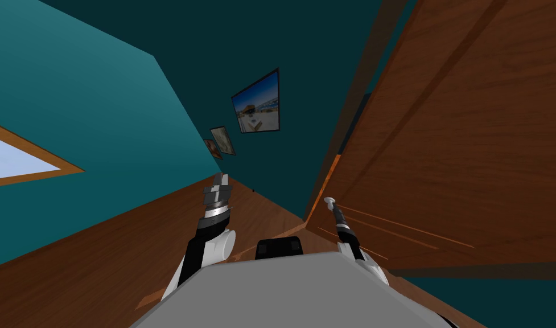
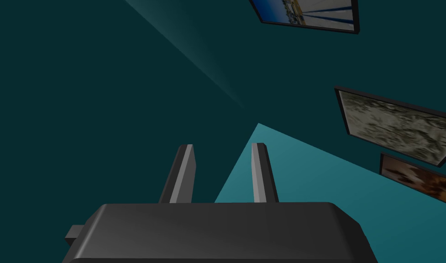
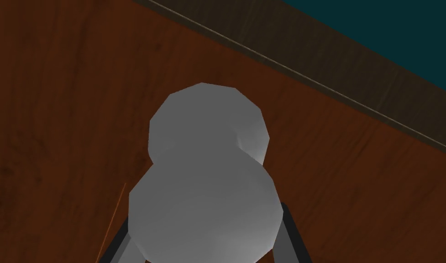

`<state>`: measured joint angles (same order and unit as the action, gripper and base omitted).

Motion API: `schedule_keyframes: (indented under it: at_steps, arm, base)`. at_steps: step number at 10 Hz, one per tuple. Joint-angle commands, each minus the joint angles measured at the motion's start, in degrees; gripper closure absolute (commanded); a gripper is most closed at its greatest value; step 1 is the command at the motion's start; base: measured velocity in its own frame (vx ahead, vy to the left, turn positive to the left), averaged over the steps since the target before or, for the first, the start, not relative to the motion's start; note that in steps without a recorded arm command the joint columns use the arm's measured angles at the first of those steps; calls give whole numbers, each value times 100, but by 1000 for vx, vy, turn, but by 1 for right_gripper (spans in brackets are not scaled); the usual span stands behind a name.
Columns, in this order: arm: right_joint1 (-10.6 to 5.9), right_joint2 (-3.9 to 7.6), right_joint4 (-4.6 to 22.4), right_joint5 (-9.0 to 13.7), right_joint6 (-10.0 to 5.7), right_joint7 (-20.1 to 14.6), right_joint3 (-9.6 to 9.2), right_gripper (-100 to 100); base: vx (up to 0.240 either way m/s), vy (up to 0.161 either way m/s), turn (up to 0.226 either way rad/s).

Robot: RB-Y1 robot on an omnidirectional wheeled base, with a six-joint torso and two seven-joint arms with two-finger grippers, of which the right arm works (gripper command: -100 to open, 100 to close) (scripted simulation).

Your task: Pull the door open

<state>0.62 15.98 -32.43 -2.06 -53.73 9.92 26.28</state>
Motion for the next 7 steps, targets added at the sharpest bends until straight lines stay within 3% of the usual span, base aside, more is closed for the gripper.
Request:
schedule_keyframes:
  at_steps: [1, 4, 5, 7]
  arm:
    - [5, -66, -83, 47, 33, -217, -86, 100]
    - [-38, -46, -65, 250, 46, -678, -270, 100]
    - [-38, -46, -65, 250, 46, -692, -270, 100]
    - [-82, -27, -48, 453, 60, -1066, -455, 100]
  base:
    - [-38, -12, 8]
    - [-39, -14, 8]
    - [-34, -10, 14]
    - [-38, -12, 4]
